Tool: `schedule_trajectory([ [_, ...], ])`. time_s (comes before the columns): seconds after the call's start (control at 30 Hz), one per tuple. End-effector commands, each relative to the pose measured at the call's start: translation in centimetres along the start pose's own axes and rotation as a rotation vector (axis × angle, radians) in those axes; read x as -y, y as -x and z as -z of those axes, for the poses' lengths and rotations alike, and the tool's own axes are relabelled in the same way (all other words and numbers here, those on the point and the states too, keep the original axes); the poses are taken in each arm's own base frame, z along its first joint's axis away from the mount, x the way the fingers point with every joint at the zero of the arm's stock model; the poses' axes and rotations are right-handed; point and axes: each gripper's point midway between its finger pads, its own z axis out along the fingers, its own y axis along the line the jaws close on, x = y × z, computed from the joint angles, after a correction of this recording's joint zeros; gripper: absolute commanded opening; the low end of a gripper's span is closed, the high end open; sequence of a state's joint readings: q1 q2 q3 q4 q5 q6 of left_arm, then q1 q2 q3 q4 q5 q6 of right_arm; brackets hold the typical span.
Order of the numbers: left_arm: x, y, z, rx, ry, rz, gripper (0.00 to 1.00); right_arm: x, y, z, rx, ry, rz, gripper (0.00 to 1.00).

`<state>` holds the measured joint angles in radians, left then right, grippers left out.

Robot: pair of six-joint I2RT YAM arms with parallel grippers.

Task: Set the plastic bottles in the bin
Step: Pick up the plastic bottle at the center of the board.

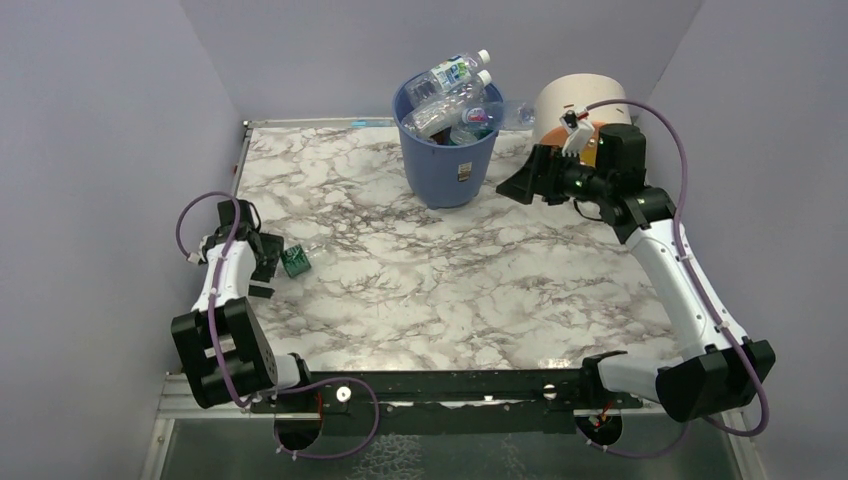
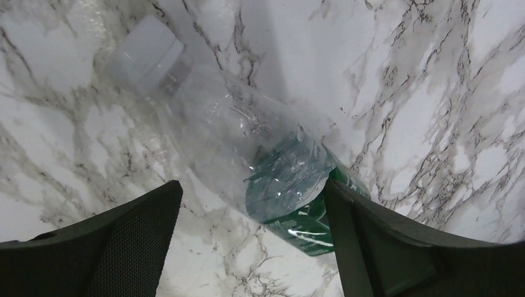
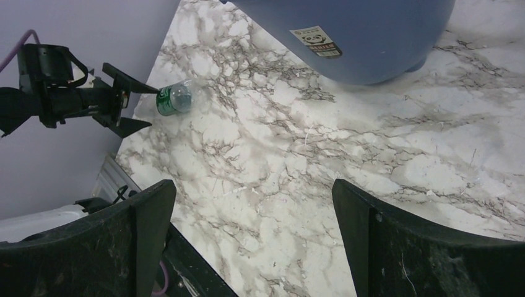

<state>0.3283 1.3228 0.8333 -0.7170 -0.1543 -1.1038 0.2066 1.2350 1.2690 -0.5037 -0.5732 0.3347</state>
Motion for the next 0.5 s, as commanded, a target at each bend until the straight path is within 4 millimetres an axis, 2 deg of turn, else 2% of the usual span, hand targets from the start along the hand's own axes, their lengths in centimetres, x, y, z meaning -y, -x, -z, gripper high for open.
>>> schedule_trajectory([
  [0.0,-1.2,-2.2,-1.6,-0.094,0.012,-0.048,0.86,-1.3,0.2,0.3,0.021,0.063,0.023,1.0],
  [0.2,-1.4,-4.4,-2.0,-0.16,-0.026,-0.052,0.8,-1.3,-0.3,-0.2,0.008,0.085,0.011,1.0],
  [0.47,-0.8,-7.4,-1.7,-0.179,-0.043,-0.15,0.75,-1.4,-1.4,-0.6,0.001,0.105,-0.004,0.99],
])
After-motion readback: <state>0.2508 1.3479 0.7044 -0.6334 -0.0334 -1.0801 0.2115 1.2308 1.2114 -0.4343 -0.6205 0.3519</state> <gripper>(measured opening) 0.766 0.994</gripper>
